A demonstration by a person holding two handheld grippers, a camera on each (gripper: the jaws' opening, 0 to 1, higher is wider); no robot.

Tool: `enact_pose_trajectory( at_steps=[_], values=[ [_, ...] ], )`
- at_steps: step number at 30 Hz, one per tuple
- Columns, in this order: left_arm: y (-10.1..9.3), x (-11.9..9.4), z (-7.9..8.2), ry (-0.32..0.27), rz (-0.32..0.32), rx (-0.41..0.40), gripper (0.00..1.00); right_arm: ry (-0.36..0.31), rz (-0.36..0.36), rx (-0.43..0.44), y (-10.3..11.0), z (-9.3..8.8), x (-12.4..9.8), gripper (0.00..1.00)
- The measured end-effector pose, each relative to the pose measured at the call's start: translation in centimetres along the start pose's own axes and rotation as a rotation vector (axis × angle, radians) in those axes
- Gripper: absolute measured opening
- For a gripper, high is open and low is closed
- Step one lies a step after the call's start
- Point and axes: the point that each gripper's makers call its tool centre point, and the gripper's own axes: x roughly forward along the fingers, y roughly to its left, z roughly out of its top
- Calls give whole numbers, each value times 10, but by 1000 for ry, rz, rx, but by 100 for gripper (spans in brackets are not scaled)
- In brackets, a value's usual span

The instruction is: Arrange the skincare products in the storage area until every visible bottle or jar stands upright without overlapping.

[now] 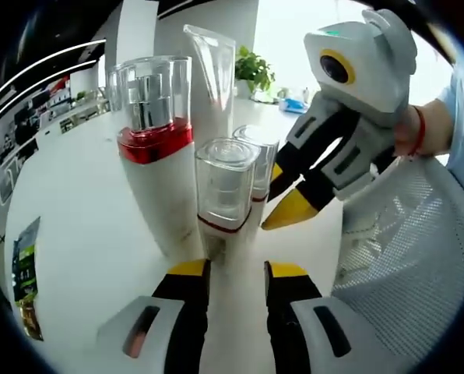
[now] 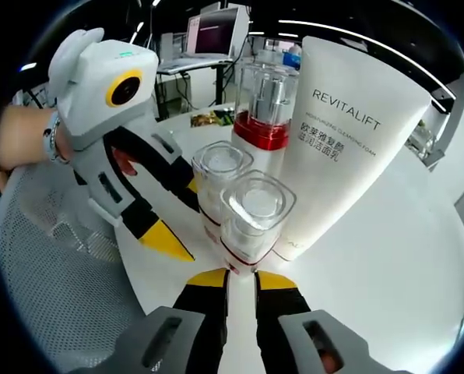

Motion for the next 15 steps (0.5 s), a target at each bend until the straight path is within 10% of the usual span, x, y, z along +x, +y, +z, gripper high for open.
enact_pose_trajectory(
  at_steps=[15],
  values=[
    [15,-9,-6,43,64,11,28,44,8,4,0,-11,-1,8]
  ],
)
